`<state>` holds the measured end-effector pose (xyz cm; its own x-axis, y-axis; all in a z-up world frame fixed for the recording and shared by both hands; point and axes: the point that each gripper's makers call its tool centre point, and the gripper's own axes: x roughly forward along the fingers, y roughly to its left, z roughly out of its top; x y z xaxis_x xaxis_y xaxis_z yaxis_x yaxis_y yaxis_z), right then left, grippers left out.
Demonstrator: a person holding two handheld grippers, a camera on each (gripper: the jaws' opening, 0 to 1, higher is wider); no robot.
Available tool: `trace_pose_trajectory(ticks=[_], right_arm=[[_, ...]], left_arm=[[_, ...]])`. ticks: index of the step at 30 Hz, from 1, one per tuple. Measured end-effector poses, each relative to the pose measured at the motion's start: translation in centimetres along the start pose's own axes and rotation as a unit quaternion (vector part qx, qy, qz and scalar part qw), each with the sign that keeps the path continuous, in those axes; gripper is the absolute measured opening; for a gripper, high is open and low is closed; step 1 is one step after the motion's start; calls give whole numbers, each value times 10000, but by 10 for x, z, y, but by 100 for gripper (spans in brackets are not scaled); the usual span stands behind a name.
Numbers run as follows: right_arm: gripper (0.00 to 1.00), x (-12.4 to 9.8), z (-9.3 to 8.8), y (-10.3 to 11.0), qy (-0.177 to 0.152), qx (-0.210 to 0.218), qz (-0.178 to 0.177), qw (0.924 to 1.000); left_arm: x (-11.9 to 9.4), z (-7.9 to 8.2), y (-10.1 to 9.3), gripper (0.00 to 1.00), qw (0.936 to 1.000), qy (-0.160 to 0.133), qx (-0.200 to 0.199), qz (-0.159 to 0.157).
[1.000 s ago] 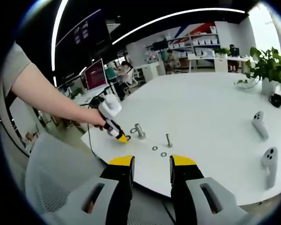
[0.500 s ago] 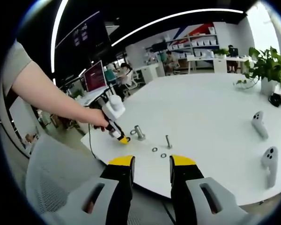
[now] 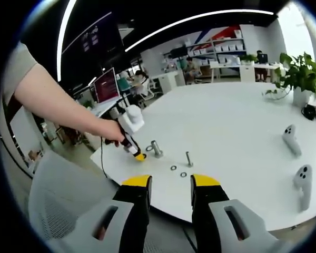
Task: Place the washer onto the threaded stud by aligning its center hole with the stud, sliding it down to the base, and recovering from edge contact or off-axis alignment until the washer reaches the visible bottom stop.
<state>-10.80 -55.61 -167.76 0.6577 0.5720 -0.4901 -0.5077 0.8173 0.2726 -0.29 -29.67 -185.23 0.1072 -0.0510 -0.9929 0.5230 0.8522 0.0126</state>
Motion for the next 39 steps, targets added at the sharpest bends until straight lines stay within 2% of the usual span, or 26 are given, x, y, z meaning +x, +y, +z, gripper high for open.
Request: trace_pose_trajectory(ticks=[7, 9, 10, 11, 13, 14, 15, 22, 31, 39], right_arm=[[31, 0, -1, 0, 27, -7, -8, 10000], [31, 0, -1, -1, 15, 3, -13, 10000], [31, 0, 0, -1, 7, 5, -17, 10000], [31, 0, 0, -1, 5, 5, -19, 10000], [31, 0, 0, 0, 6, 1, -13, 10000], [31, 0, 0, 0, 7, 1, -16, 10000], [31, 0, -1, 0, 11, 3, -14, 10000], [31, 0, -1, -1, 18, -1, -25, 10000], [31, -1, -1, -2, 3, 17, -45, 10000], [31, -1, 0, -3, -11, 16, -59, 10000]], left_arm=[[0, 0, 1, 20, 9999, 35, 10, -103], [0, 0, -1, 20, 9993, 105, 360, -21], [0, 2, -3, 20, 9971, 101, 758, 63], [0, 3, -5, 20, 9958, 112, 898, 104], [0, 3, -4, 20, 9979, 176, 622, 84], [1, 2, -3, 20, 9991, 217, 350, 20], [1, 3, -1, 20, 9992, 222, 327, -10], [1, 3, 0, 20, 9997, 90, 224, -65], [1, 3, 0, 20, 9994, -117, 297, -95], [0, 0, -2, 19, 9993, -93, 340, -87]])
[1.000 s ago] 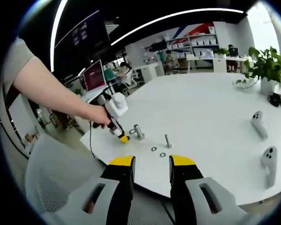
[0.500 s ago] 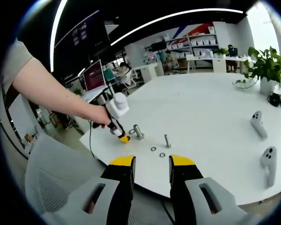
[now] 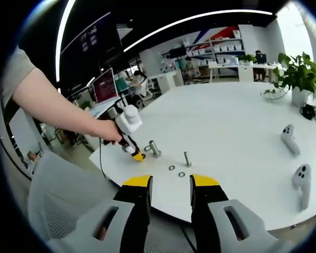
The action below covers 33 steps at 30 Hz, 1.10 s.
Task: Place the washer onto the threaded stud by aligning its center hole with the stud, sliding it down to the base, and recovering from edge contact or off-axis alignment until the washer reaches the visible bottom stop.
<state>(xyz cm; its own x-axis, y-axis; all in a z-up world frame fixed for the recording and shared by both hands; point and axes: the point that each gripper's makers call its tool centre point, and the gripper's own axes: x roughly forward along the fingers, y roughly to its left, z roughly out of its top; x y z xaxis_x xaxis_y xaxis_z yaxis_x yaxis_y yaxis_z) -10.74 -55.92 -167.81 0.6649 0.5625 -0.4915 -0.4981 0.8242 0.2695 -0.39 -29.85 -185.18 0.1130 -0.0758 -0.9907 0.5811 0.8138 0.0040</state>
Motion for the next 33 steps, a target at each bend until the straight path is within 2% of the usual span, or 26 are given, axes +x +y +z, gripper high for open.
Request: trace_pose_trajectory(ticks=[7, 10, 16, 20, 33], right_arm=[[31, 0, 1, 0, -3, -1, 3, 10000], [30, 0, 1, 0, 1, 0, 5, 10000], [30, 1, 0, 1, 29, -14, 15, 10000], [30, 1, 0, 1, 37, -20, 26, 10000], [30, 1, -1, 1, 72, -30, 25, 10000]], left_arm=[[-7, -10, 2, 19, 9999, 27, 157, 38], [-13, -7, 2, 19, 9999, -47, 147, -30], [-23, 1, 2, 19, 9991, -156, 377, -67], [-32, 10, 0, 19, 9986, -261, 431, -152], [-68, 48, -7, 19, 9928, -610, 1012, -196]])
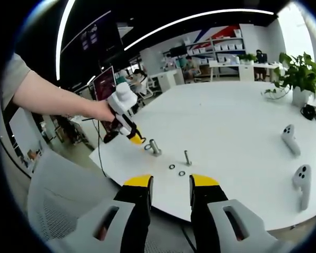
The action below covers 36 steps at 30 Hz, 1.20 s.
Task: Place the washer onto the threaded stud by aligning its center hole with the stud, sliding it down to the base, and recovering from edge contact or off-axis alignment until the washer reaches the visible bottom stop.
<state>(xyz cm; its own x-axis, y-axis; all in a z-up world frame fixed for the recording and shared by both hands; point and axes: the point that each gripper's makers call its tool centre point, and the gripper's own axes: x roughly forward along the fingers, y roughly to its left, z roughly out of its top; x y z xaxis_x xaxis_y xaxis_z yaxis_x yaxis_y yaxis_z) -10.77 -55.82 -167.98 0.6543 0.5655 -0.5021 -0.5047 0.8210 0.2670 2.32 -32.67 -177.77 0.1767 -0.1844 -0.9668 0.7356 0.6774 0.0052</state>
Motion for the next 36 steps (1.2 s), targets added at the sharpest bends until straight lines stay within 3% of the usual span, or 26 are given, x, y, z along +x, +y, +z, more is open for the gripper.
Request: trace_pose_trajectory(ticks=[10, 27, 36], right_arm=[[30, 0, 0, 0, -12, -5, 1, 10000], [29, 0, 0, 0, -13, -9, 5, 10000], [29, 0, -1, -2, 27, -7, -24, 10000]], left_arm=[[1, 26, -12, 19, 9996, -56, 259, -97], [21, 28, -18, 19, 9982, 260, 518, -175], [48, 23, -19, 19, 9969, 501, 573, -183]])
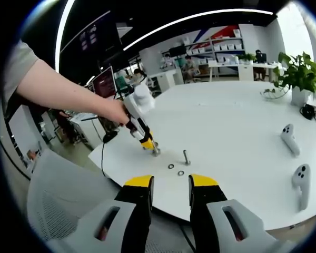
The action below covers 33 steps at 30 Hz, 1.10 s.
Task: Place the washer onto the threaded stud by aligning its center hole with the stud, sliding it down to the base, and recovering from edge contact or off-axis alignment until the washer reaches the visible bottom stop.
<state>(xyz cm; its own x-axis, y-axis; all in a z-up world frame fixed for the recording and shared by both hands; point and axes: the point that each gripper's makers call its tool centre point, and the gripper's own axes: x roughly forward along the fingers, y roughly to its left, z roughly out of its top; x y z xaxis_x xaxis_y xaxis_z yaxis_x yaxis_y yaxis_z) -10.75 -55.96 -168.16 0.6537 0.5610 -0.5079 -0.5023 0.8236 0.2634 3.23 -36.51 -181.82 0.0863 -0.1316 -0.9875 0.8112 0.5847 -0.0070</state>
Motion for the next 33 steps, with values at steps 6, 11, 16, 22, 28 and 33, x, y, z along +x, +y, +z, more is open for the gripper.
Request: trace_pose_trajectory(ticks=[6, 11, 16, 22, 28, 33], right_arm=[[28, 1, -3, 1, 90, -50, 21, 9999], [28, 1, -2, 0, 66, -12, 7, 10000], [27, 2, -3, 0, 96, -37, 34, 9999], [27, 2, -4, 1, 106, -38, 64, 9999], [27, 3, -5, 3, 128, -86, 110, 9998], [27, 3, -5, 4, 125, -101, 128, 9998]], left_arm=[[16, -4, -1, 19, 9999, 120, -44, 8], [23, -7, -2, 19, 9999, 147, 22, 47], [21, -5, 0, 20, 9999, 123, 44, 93], [16, -9, 1, 24, 9997, 107, 82, 195], [7, -24, 7, 27, 9996, 114, -49, 259], [-1, -48, 13, 27, 9987, 208, -348, 298]])
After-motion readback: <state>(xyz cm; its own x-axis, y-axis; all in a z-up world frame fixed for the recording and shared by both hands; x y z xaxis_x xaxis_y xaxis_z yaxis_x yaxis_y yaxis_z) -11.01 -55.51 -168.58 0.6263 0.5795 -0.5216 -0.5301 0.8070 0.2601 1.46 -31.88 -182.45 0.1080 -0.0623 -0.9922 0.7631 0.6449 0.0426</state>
